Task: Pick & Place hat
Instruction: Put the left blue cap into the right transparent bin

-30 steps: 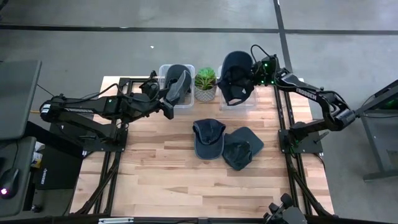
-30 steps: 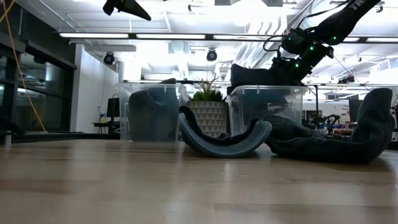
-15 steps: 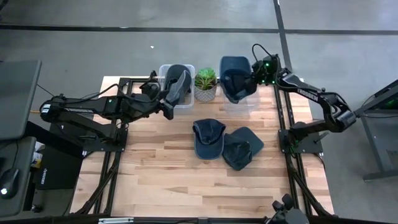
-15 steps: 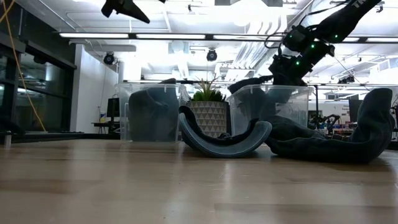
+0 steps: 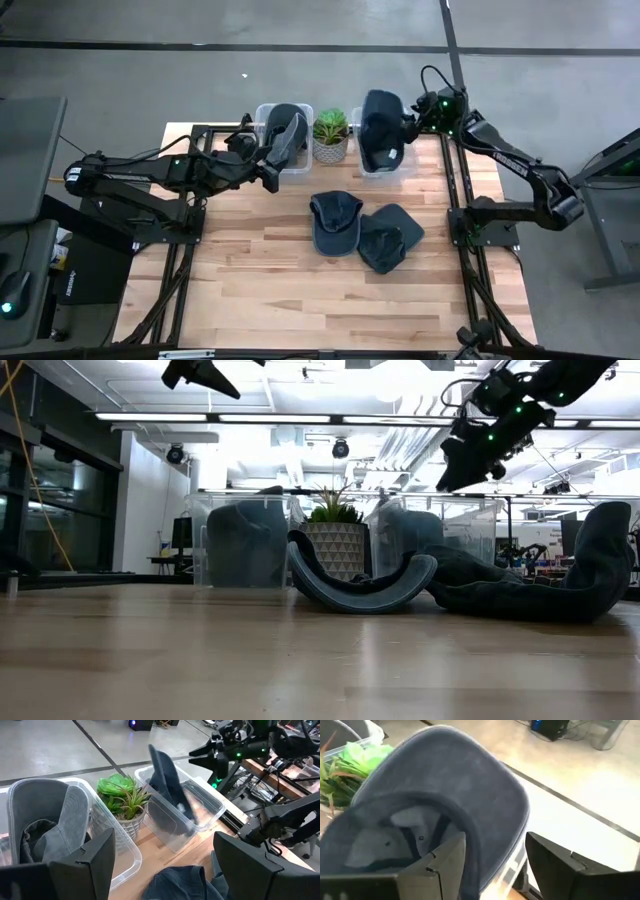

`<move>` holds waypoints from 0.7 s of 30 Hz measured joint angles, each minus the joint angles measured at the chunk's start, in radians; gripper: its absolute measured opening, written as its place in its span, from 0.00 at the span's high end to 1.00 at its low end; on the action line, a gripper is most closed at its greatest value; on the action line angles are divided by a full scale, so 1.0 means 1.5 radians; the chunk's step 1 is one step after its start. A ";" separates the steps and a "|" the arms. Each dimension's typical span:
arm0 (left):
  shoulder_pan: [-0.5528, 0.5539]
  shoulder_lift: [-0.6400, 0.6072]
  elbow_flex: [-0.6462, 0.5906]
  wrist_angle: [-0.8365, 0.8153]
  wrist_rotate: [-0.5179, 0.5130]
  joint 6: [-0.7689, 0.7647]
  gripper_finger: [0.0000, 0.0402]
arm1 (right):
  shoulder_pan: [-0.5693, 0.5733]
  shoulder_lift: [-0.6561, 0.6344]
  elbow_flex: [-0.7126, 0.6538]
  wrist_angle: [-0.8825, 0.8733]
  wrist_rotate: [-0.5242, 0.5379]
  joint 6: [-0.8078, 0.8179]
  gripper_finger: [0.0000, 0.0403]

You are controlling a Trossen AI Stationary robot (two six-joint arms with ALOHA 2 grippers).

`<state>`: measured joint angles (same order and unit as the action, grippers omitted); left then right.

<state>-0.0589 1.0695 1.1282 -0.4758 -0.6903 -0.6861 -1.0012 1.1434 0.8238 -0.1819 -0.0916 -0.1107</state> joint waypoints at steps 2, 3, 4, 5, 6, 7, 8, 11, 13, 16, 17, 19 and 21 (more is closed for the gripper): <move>0.000 0.000 0.000 0.000 0.000 0.000 0.30 | 0.000 -0.010 0.000 -0.004 0.003 0.000 0.51; 0.000 0.000 0.000 0.000 0.000 0.000 0.30 | 0.000 -0.015 0.000 -0.003 -0.003 0.000 0.52; 0.000 0.000 0.000 0.000 0.000 0.000 0.30 | 0.000 -0.021 0.000 -0.004 -0.017 0.001 0.53; 0.000 0.000 0.000 0.000 0.000 0.000 0.30 | 0.000 -0.026 0.000 -0.004 -0.030 0.005 0.55; 0.000 0.000 0.000 0.000 0.000 0.000 0.30 | 0.000 -0.029 0.000 -0.006 -0.041 0.014 0.56; 0.000 0.000 0.000 0.000 0.000 0.000 0.30 | 0.000 -0.033 0.000 -0.010 -0.053 0.020 0.59; 0.000 0.000 0.000 0.000 0.000 0.000 0.30 | 0.001 -0.036 0.000 -0.015 -0.062 0.028 0.61; 0.000 0.000 0.000 0.000 0.000 -0.006 0.30 | 0.000 -0.050 0.000 -0.027 -0.101 0.036 0.69; 0.000 0.000 0.000 -0.002 0.000 -0.019 0.30 | 0.000 -0.059 0.000 -0.037 -0.137 0.040 0.76; 0.000 0.000 0.000 -0.019 0.001 -0.045 0.30 | 0.008 -0.075 0.000 -0.055 -0.178 0.041 0.89; 0.000 0.000 0.000 -0.029 0.003 -0.059 0.30 | 0.012 -0.082 0.000 -0.060 -0.185 0.040 0.94; 0.000 0.000 0.000 -0.048 0.013 -0.090 0.30 | 0.025 -0.099 0.000 -0.074 -0.194 0.036 0.98; 0.000 0.000 0.000 -0.063 0.025 -0.124 0.30 | 0.040 -0.114 0.000 -0.080 -0.195 0.043 0.97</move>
<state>-0.0589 1.0702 1.1286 -0.5698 -0.6530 -0.8720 -0.9416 0.9731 0.8238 -0.3015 -0.3843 -0.0459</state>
